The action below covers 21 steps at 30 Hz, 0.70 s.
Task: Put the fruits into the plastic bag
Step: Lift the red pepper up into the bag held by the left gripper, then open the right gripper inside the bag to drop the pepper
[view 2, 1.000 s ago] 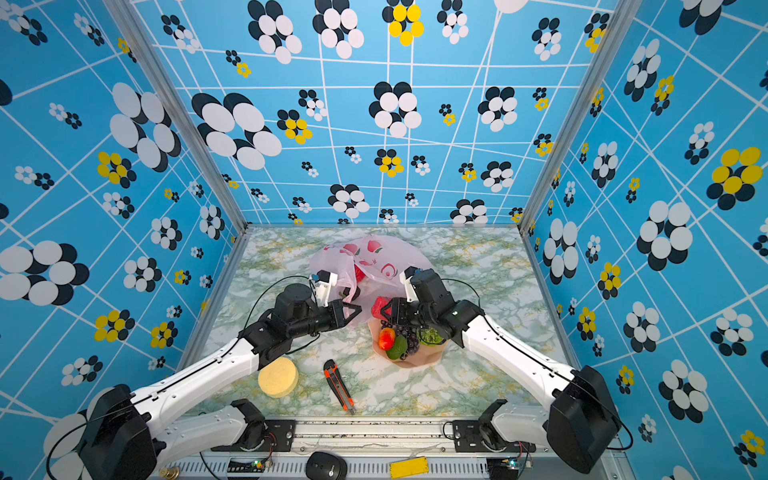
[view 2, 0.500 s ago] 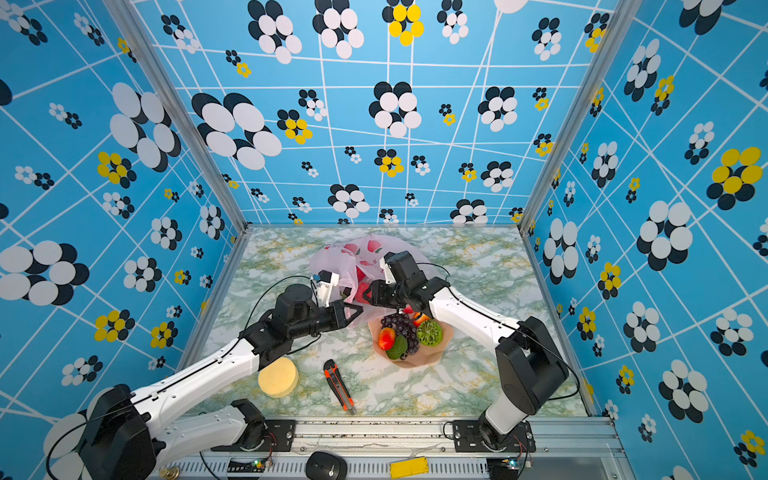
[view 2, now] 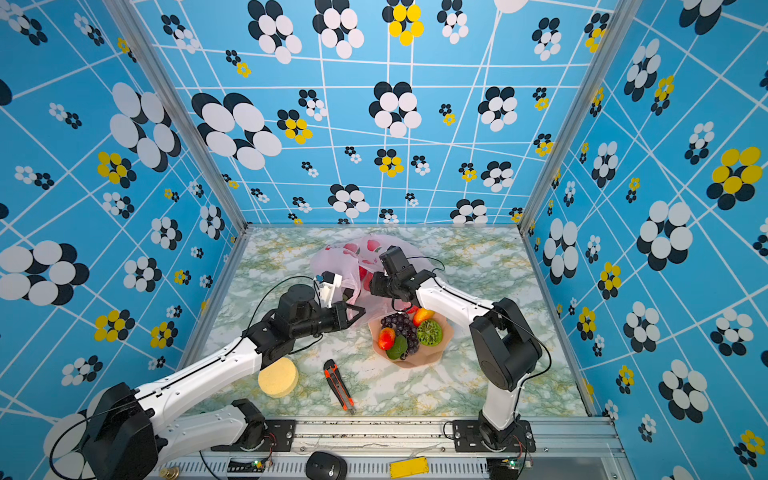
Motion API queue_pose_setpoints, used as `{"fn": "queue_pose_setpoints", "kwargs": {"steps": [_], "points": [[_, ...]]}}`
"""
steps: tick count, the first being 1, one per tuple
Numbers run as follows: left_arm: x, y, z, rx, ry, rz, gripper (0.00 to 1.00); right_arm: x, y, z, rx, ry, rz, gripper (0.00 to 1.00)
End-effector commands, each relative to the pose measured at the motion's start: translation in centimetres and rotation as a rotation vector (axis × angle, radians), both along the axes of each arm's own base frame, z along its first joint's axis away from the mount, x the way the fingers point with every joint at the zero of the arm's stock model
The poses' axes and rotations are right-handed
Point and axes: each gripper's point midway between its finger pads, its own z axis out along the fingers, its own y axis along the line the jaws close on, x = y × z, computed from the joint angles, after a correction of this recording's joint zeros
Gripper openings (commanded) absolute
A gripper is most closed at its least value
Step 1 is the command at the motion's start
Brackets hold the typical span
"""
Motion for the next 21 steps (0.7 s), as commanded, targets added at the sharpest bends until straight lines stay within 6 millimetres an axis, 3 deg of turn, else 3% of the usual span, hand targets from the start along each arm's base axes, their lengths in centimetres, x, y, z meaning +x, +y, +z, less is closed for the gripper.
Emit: {"fn": "queue_pose_setpoints", "kwargs": {"steps": [1,9,15,21], "points": [[-0.1,-0.5,-0.3,-0.001,-0.003,-0.025,0.0,2.9,-2.1,1.1,-0.084,-0.107,-0.08,0.41],[0.3,-0.9,-0.3,-0.003,0.002,-0.027,0.0,5.7,-3.1,1.7,-0.098,-0.148,-0.101,0.46],[0.2,-0.8,-0.2,-0.002,0.004,-0.024,0.0,6.4,-2.6,2.0,-0.07,-0.144,-0.084,0.77],[0.1,-0.7,0.0,-0.003,0.0,-0.019,0.0,6.0,-2.7,3.2,-0.048,-0.157,-0.079,0.82]]}}
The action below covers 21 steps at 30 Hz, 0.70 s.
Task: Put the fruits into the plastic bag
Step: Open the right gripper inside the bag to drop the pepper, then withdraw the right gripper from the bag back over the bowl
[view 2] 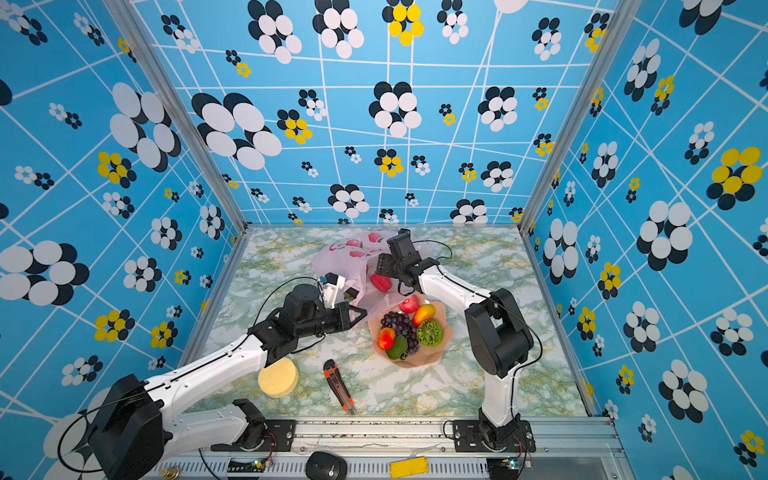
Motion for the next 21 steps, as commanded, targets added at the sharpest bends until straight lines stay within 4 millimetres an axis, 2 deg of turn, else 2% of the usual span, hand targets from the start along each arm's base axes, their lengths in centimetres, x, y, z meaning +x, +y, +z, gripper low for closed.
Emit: {"fn": "queue_pose_setpoints", "kwargs": {"steps": [1,6,13,21], "points": [[-0.1,-0.4,1.3,-0.024,-0.029,-0.012,0.0,0.2,0.2,2.3,0.036,-0.039,0.013,0.82],[-0.1,-0.5,1.2,-0.03,-0.027,-0.007,0.0,-1.5,0.8,4.0,0.095,-0.023,0.072,0.82],[-0.3,-0.8,0.7,-0.034,-0.013,-0.015,0.0,-5.2,0.7,5.7,0.146,0.015,0.162,0.82],[-0.1,-1.1,0.9,-0.035,-0.018,-0.024,0.0,-10.4,-1.8,7.9,0.162,0.004,0.198,0.82]]}}
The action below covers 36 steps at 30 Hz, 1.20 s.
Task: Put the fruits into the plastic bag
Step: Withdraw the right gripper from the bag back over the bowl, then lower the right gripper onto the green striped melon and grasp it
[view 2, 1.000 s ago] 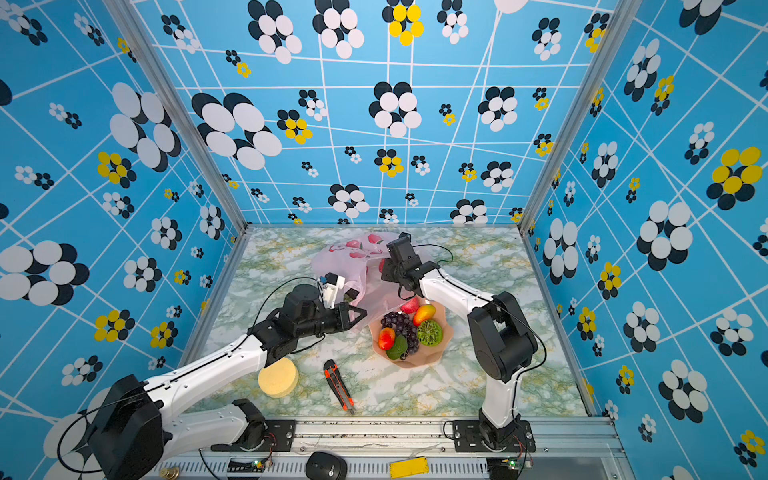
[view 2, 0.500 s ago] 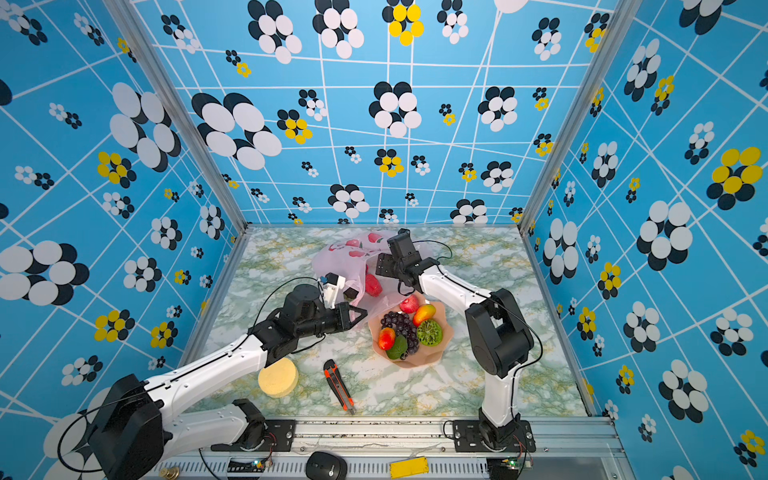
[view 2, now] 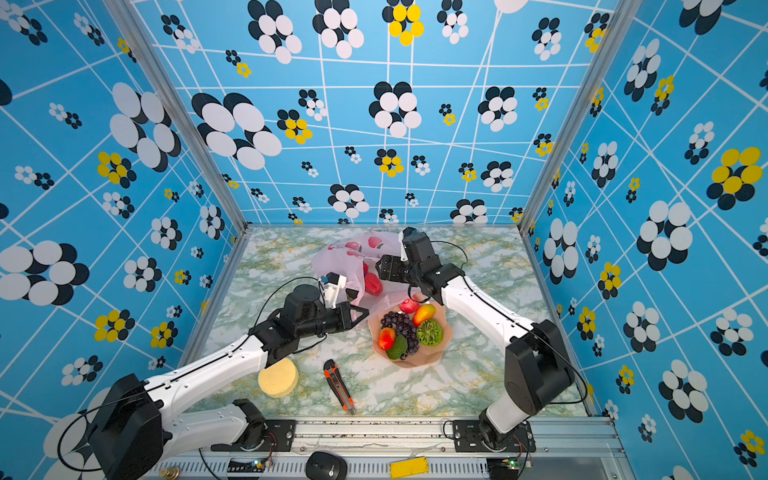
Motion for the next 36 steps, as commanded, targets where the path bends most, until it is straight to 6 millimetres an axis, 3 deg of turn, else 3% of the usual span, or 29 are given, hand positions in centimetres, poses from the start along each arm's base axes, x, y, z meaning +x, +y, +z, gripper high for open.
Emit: {"fn": "queue_pose_setpoints", "kwargs": {"steps": [1,8,12,16,19,26,36], "points": [[0.1,-0.6,0.3,-0.01,-0.01,-0.019,0.0,-2.6,-1.4,0.5,-0.007,0.01,0.024,0.82],[0.0,-0.9,0.7,-0.02,-0.016,-0.023,0.0,-6.2,-4.7,3.1,-0.037,-0.052,-0.002,0.82],[-0.2,-0.6,0.5,-0.017,-0.016,-0.018,0.0,-8.4,-8.0,3.7,-0.159,-0.079,-0.031,0.83],[-0.4,-0.4,0.5,-0.02,-0.019,-0.011,0.0,-10.0,-11.1,2.8,-0.293,-0.075,-0.074,0.85],[-0.5,-0.4,0.6,-0.023,-0.023,-0.013,0.0,-11.2,-12.6,0.9,-0.373,-0.019,-0.077,0.86],[-0.8,-0.1,0.7,-0.024,-0.03,-0.015,0.0,-13.0,-13.0,-3.9,-0.445,0.125,-0.021,0.86],[-1.2,0.6,0.6,-0.017,-0.031,0.0,0.0,-13.3,-11.1,-7.5,-0.391,0.253,0.015,0.86]]}}
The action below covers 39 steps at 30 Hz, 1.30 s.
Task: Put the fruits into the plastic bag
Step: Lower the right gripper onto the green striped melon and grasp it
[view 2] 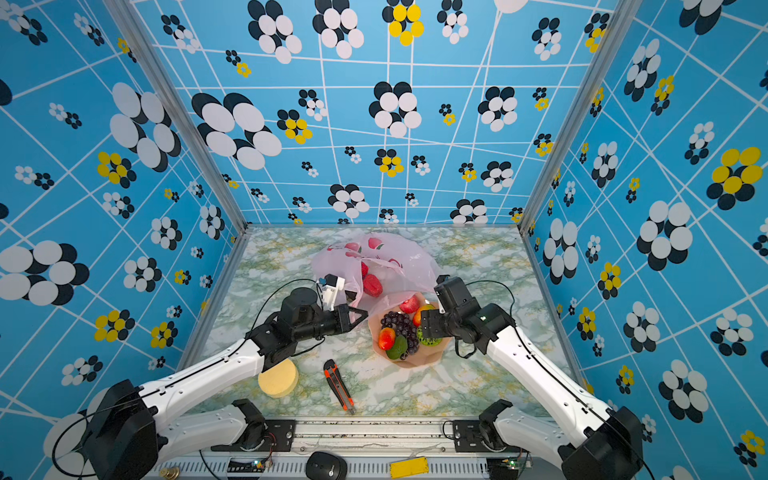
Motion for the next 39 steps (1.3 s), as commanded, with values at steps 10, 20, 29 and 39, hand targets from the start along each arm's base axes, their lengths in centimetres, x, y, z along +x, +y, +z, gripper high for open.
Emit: {"fn": "queue_pose_setpoints", "kwargs": {"steps": [10,20,29,39], "points": [[-0.3,0.1,0.1,0.0,-0.01,0.002,0.0,0.0,0.1,-5.0,-0.052,0.106,-0.003,0.86],[-0.3,0.2,-0.2,0.01,-0.005,0.006,0.0,0.8,0.6,-7.2,-0.083,0.14,0.016,0.86],[-0.2,0.2,-0.4,0.012,-0.003,0.007,0.0,1.0,0.4,-8.6,-0.124,0.171,0.018,0.87],[-0.3,0.2,-0.4,0.008,-0.004,0.009,0.0,1.2,0.6,-8.7,-0.128,0.187,0.018,0.79]]}}
